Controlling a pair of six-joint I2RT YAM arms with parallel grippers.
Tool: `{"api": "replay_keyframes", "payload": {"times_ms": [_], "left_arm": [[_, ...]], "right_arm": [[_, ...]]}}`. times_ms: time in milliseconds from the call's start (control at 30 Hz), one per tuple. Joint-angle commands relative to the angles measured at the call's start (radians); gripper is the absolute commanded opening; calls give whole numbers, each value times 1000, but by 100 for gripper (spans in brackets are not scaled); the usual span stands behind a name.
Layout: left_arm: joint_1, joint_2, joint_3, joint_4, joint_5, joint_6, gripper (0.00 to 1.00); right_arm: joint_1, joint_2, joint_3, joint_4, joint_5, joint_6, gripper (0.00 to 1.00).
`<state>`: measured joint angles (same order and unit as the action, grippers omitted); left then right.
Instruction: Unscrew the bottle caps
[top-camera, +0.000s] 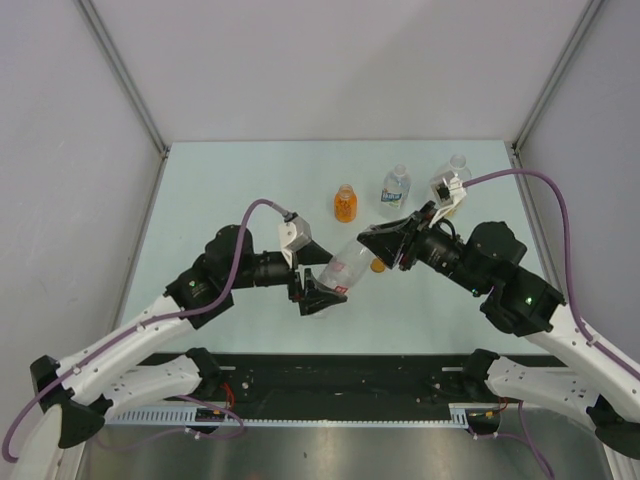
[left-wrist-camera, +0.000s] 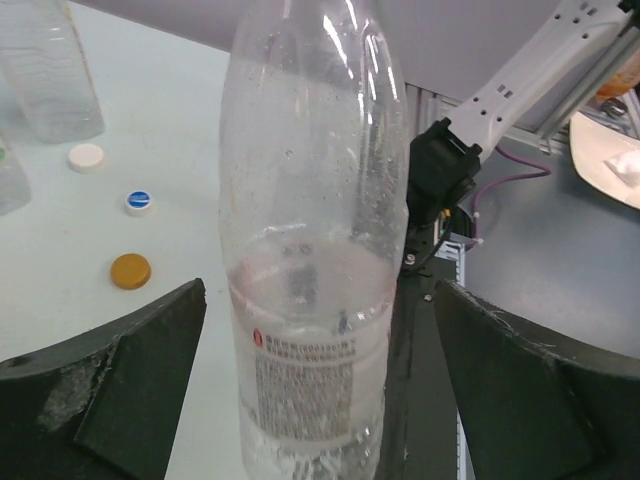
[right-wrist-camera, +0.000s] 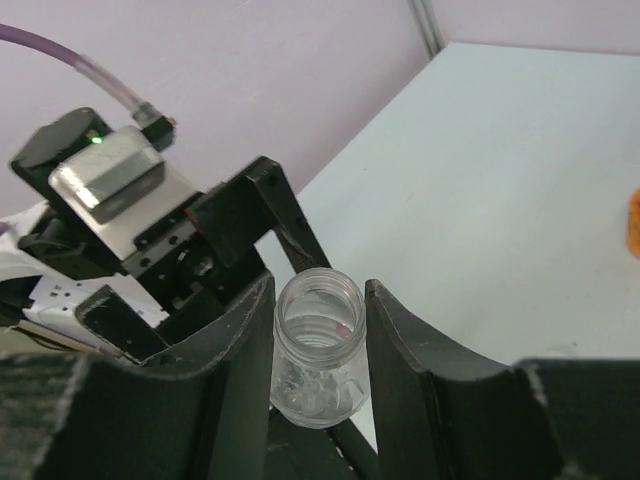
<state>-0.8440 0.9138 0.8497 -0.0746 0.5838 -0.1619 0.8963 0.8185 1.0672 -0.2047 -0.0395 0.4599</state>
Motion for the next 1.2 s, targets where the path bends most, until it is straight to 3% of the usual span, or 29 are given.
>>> {"api": "replay_keyframes", "payload": {"times_ms": [0,200,300,400,767,1167], "left_arm": [[-1,-58,98,-79,-123,67,100],[-1,-185,155,-229,-444,139,100],[-1,-239,146,-246,-612,125,100],[-1,-260,120,-241,-682,99,100],[-1,-299,29,-251,-832,58,100],[-1,-357,-21,-278,-858,94,100]], "right_arm": [[-2,-10,76,-73,159,-53,0],[-3,56,142,-186,490,-177,0],[-10,105,140,-176,626,-245,0],[-13,180,131,-107,670,-288,0],[-7,474,68,350,782,-438,0],[-65,689,53,499,744,-429,0]]}}
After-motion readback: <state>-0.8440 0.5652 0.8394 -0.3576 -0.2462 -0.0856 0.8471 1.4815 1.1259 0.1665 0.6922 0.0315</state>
